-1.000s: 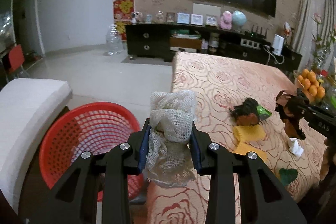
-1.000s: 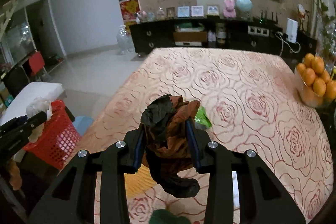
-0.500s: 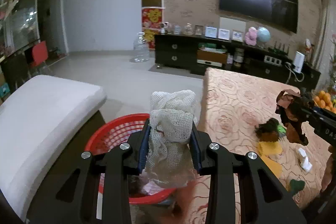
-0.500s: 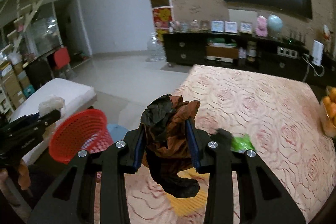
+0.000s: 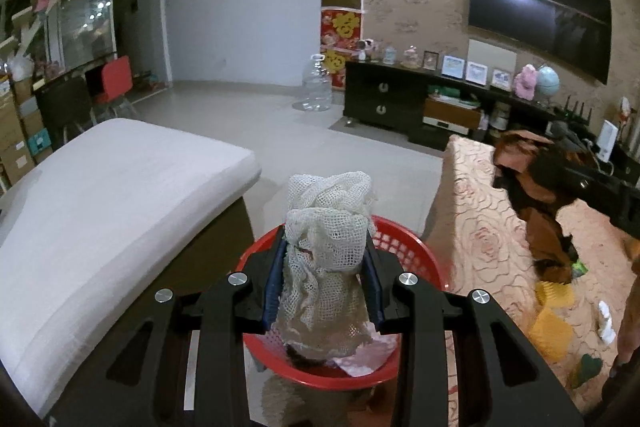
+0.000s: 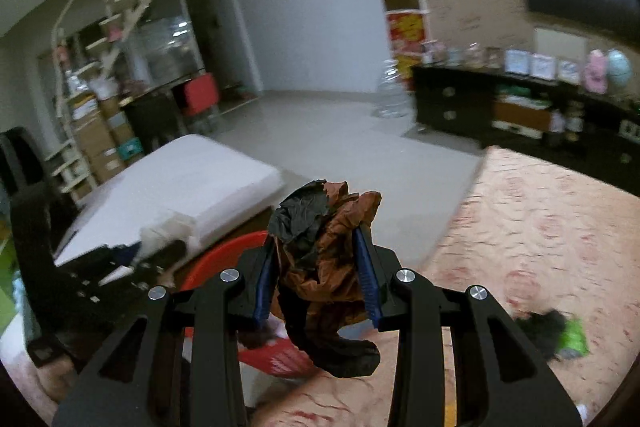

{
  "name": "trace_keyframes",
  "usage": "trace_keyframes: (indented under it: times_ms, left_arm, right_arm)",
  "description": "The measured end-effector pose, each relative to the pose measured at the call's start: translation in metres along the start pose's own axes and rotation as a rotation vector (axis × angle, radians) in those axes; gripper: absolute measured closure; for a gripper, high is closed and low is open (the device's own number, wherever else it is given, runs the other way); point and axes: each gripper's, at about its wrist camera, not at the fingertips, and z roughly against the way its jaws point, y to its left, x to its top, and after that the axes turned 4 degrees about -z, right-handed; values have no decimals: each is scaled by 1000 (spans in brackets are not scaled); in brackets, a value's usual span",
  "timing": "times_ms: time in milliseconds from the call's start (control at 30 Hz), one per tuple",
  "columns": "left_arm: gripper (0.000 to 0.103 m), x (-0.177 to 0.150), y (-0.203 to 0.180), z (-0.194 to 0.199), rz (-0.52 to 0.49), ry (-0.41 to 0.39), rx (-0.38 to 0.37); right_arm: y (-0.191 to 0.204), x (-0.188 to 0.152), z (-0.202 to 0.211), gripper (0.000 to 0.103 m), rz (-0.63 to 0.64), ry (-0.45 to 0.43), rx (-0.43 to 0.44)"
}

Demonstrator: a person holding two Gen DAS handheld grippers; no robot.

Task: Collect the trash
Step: 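Carry the white mesh cloth and brown cloth over the wastebasket with both tools, then open both tools to drop the mesh and brown cloths into the wastebasket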

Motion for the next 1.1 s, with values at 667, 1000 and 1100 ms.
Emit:
trace_keyframes:
  times_ms: [667,1000,1100]
  left_arm:
    - [71,-16,7,-36,0,87,34]
    - [70,-21,11,-51,4,117,27]
    - [70,-20,11,-52,2,121,22]
  right_arm:
    - [21,-17,-65,67,-8,138,87]
    - [16,-18,-80,66,-41,166,102]
    - [12,-18,-83,51,-68,175,125]
